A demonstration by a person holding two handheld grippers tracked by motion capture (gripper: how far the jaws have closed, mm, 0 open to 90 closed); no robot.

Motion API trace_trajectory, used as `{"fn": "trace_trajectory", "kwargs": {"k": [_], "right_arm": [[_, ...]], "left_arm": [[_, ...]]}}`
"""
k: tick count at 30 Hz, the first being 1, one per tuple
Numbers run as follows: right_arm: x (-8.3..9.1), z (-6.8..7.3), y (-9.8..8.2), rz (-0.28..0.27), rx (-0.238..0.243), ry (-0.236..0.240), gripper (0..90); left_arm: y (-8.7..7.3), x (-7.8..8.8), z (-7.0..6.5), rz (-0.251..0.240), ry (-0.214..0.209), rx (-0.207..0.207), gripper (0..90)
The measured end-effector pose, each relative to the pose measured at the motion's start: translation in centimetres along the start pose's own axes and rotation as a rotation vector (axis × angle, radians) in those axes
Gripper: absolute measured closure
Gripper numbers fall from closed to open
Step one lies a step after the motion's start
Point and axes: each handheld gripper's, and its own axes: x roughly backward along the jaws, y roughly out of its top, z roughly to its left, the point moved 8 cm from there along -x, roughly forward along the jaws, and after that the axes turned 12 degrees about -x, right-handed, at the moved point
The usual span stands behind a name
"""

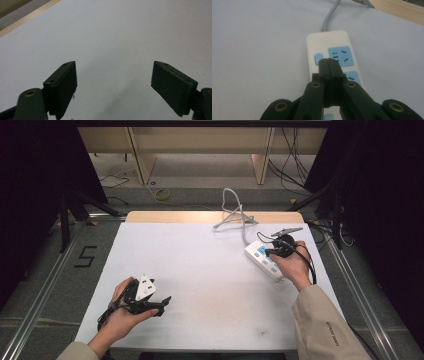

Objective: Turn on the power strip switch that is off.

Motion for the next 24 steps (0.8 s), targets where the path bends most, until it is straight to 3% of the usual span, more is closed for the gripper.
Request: {"fn": "trace_trajectory", "kwargs": {"k": [24], "right_arm": [[-0.97,-0.13,0.91,0.030,0.008,-0.018,90.0]], "left_arm": [[0.02,-0.01,-0.03,0.000,-0.004,0.002,20.6]]}}
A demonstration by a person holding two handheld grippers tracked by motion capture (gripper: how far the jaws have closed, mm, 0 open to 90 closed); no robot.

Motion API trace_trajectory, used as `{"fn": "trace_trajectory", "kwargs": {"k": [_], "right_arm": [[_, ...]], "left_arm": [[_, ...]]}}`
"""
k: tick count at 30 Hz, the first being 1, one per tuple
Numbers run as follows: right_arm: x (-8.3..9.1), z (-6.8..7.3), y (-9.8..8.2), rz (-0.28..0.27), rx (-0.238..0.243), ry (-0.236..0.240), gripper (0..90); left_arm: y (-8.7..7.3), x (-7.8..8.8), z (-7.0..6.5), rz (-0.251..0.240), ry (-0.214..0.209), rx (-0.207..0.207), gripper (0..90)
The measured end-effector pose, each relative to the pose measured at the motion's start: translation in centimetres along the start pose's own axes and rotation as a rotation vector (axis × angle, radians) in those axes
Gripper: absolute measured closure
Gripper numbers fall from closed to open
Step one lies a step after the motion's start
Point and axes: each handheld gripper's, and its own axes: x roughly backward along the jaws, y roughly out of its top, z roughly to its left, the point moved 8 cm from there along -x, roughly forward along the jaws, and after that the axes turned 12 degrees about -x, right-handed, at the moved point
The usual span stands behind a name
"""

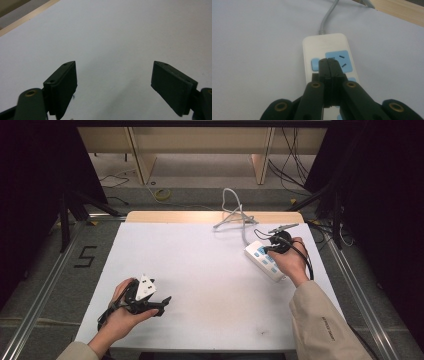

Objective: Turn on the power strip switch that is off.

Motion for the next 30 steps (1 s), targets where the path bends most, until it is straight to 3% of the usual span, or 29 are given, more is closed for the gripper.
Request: {"fn": "trace_trajectory", "kwargs": {"k": [30], "right_arm": [[-1.9,0.3,0.8,0.051,-0.006,0.006,90.0]], "left_arm": [[0.0,0.0,0.0,-0.002,-0.002,-0.007,20.6]]}}
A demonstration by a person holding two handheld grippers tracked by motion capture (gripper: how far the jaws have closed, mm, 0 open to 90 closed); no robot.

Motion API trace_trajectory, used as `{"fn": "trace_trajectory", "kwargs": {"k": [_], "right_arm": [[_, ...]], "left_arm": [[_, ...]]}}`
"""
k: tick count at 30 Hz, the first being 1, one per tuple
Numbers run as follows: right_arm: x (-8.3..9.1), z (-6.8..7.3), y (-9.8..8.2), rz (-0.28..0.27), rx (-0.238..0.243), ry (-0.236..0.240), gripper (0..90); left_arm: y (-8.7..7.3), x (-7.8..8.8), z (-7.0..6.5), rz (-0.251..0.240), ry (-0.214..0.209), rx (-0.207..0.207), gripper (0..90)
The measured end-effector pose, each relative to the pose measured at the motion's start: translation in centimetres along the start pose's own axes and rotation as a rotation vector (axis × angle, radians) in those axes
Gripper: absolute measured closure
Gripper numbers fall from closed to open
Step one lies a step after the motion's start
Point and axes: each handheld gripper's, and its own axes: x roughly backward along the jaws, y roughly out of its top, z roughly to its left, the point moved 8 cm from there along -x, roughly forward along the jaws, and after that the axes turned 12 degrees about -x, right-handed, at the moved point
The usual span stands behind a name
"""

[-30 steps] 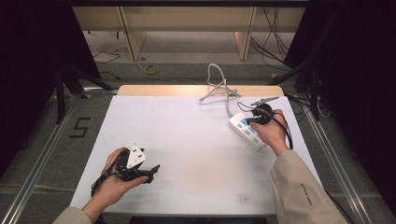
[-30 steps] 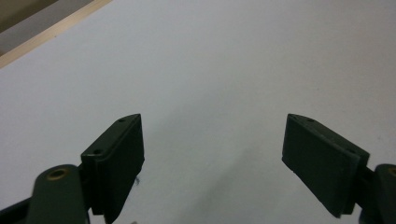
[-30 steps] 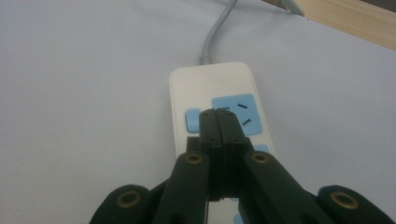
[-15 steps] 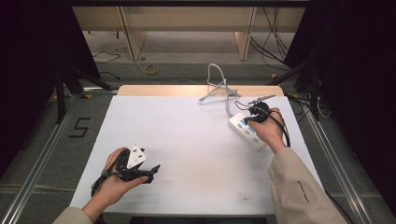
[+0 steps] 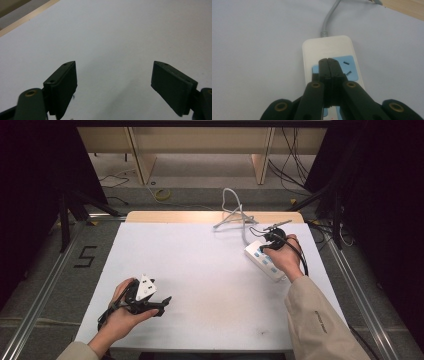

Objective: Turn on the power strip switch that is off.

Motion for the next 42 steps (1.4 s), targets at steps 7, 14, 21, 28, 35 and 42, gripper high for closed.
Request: {"fn": "trace_trajectory", "kwargs": {"k": [7,14,21,28,35,42], "right_arm": [[-0.3,0.1,0.2,0.010,0.004,0.001,90.0],[-0.7,0.4,0.1,0.028,0.006,0.007,90.0],[-1.3,0.5,-0.1,0.046,0.008,0.007,90.0],[-1.7,0.6,-0.1,0.055,0.000,0.016,90.0],[-2.0,0.7,0.0,0.064,0.004,0.011,90.0],[-2.1,0.9,0.2,0.073,0.012,0.008,90.0]], "left_arm": [[0.0,0.0,0.0,-0.001,0.000,-0.001,20.6],[0.0,0.0,0.0,0.000,0.000,-0.003,20.6],[0.0,0.0,0.0,0.000,0.000,-0.004,20.6],[0.0,-0.1,-0.1,-0.001,-0.001,-0.005,20.6],[0.0,-0.1,-0.1,-0.001,-0.001,-0.005,20.6],[0.0,-0.1,-0.1,-0.001,-0.002,-0.006,20.6]]}}
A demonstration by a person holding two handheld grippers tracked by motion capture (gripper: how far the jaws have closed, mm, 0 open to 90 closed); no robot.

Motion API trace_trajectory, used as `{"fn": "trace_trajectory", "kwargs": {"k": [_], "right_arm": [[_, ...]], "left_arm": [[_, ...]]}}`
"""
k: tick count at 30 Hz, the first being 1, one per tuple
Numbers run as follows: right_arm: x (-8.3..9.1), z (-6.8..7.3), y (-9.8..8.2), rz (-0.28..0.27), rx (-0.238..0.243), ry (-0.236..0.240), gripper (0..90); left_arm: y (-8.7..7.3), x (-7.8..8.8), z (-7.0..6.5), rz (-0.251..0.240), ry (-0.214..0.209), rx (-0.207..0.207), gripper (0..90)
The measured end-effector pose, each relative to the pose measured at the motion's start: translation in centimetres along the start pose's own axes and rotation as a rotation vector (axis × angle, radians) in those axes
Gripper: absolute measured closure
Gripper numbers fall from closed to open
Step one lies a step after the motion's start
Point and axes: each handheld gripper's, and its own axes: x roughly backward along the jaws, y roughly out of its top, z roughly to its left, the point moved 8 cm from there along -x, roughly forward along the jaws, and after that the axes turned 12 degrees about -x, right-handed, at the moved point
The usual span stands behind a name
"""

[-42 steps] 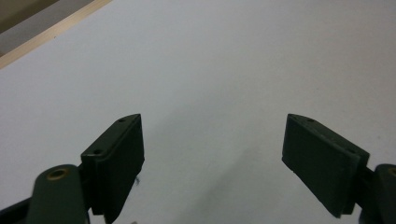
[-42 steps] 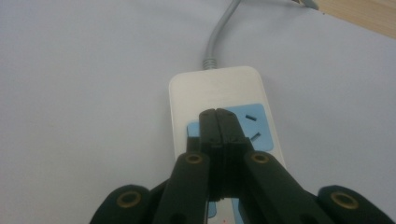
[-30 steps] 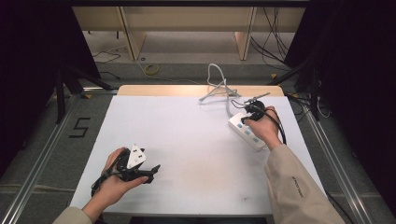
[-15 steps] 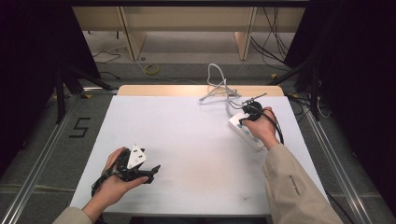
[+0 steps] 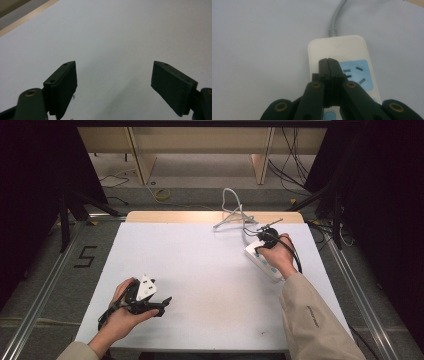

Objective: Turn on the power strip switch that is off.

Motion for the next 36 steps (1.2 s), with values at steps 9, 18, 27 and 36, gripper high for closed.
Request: {"fn": "trace_trajectory", "kwargs": {"k": [9,18,27,36], "right_arm": [[-0.23,-0.05,-0.12,0.017,-0.002,-0.002,90.0],[-0.29,-0.08,-0.13,0.020,-0.012,0.000,90.0],[-0.42,0.04,-0.12,0.034,-0.006,-0.018,90.0],[-0.53,0.08,-0.12,0.044,0.001,-0.026,90.0]], "left_arm": [[0.00,0.00,-0.01,0.000,-0.001,0.000,20.6],[0.01,0.00,-0.07,0.000,-0.002,0.003,20.6],[0.02,0.01,-0.08,0.001,-0.003,0.001,20.6],[0.00,0.02,-0.09,0.007,-0.006,-0.007,20.6]]}}
